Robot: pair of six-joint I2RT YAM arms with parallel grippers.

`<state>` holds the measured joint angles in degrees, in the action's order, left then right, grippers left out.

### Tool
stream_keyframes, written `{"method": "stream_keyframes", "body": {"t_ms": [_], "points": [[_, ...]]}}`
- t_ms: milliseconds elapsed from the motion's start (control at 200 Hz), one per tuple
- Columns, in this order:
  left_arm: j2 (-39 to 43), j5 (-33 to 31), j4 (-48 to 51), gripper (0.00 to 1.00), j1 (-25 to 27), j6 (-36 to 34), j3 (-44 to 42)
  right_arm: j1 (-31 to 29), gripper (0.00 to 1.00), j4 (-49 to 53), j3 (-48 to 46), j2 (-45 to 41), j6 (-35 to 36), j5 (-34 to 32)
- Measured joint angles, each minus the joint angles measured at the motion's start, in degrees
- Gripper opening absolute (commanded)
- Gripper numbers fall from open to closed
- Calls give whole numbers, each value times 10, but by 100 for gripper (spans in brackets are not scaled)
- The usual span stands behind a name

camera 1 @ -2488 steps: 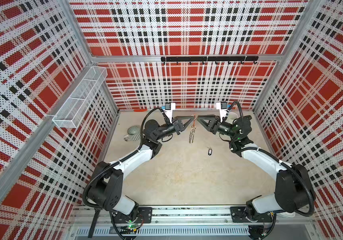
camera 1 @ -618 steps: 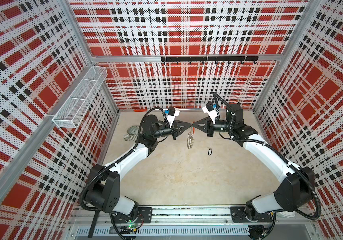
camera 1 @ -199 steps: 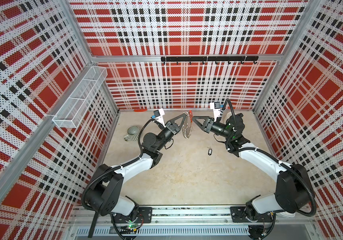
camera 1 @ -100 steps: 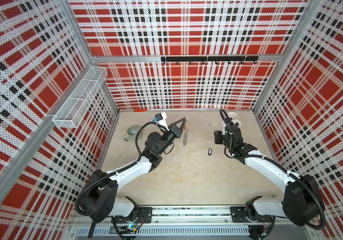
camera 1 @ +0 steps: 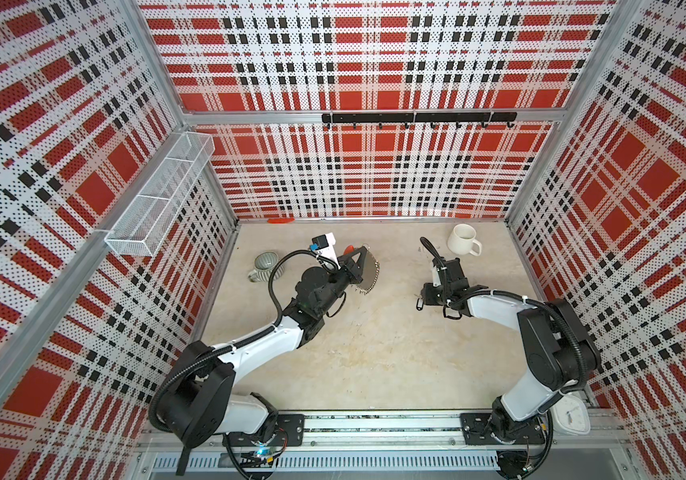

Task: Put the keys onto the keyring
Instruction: 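Lower the right gripper to the black-tagged key and grasp it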

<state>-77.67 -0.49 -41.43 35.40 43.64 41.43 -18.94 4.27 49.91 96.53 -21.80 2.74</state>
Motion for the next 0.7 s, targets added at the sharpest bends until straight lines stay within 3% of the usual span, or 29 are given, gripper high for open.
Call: {"method": "stream_keyframes", "body": {"t_ms": [446,702], "points": [[14,2,0,0,0,-5,-7,1,16,-19,5,20,14,36],[13,7,0,0,0,-5,-7,1,17,-23,5,32,17,46]]}}
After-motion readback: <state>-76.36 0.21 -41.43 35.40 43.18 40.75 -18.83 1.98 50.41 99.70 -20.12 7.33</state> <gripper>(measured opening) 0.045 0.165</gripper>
